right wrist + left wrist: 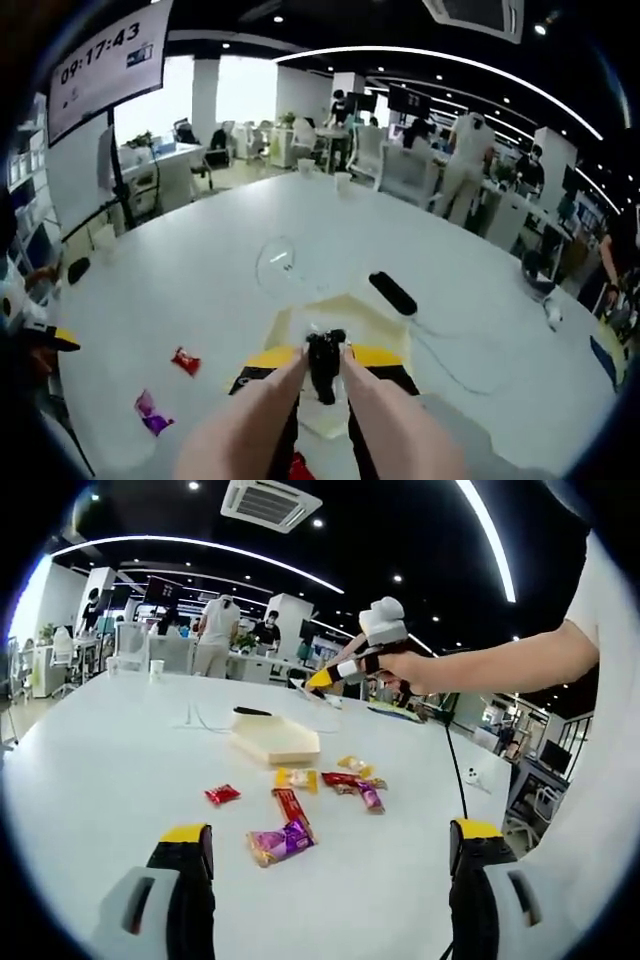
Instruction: Place the target food into the container with the food tongs after gripping and lifting it, then release it inside without dropping or visibly crushing the food.
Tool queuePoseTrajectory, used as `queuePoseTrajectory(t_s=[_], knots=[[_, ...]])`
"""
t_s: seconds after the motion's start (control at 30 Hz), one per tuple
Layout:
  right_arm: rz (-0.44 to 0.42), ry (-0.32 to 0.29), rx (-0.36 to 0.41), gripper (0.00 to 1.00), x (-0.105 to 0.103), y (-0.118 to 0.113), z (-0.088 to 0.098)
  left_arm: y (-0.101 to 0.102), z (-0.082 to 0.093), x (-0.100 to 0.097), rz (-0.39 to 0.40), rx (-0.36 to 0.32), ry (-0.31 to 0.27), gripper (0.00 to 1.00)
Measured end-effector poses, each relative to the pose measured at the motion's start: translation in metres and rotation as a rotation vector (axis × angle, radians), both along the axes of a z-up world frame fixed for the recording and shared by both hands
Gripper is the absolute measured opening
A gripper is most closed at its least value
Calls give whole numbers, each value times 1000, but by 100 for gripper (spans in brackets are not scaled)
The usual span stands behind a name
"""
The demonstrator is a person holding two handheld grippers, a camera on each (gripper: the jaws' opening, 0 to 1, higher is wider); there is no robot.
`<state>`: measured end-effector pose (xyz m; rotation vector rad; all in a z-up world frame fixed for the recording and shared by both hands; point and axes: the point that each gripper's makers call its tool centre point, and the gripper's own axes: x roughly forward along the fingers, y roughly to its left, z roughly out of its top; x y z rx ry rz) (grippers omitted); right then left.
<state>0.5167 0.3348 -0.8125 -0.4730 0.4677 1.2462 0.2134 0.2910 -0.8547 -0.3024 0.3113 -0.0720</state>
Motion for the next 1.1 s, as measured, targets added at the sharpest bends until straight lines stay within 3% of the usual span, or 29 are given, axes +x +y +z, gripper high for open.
queuePoseTrajectory(t_s=[0.07,0.13,0.17,0.33,0.47,0.63,0.7,1.1], knots=[[-4,-33,-4,17,7,2,1,3,0,-1,4,-3,1,99],[1,-13,-7,17,8,6,-1,5,-1,-2,9,-13,3,99],[1,-34,-10,17,11,8,-1,6,-1,-3,11,-13,4,99],[3,-32,45,17,5,16,15,9,-1,-5,21,-12,6,99],[44,-61,18,17,1,25,15,11,-4,-5,23,-18,11,99],[49,-50,-1,17,4,28,9,11,-3,-2,18,-16,4,99],[47,-7,-14,17,7,25,3,13,-2,0,20,-17,1,99],[14,29,-35,17,26,26,-18,20,-5,0,41,-21,5,99]])
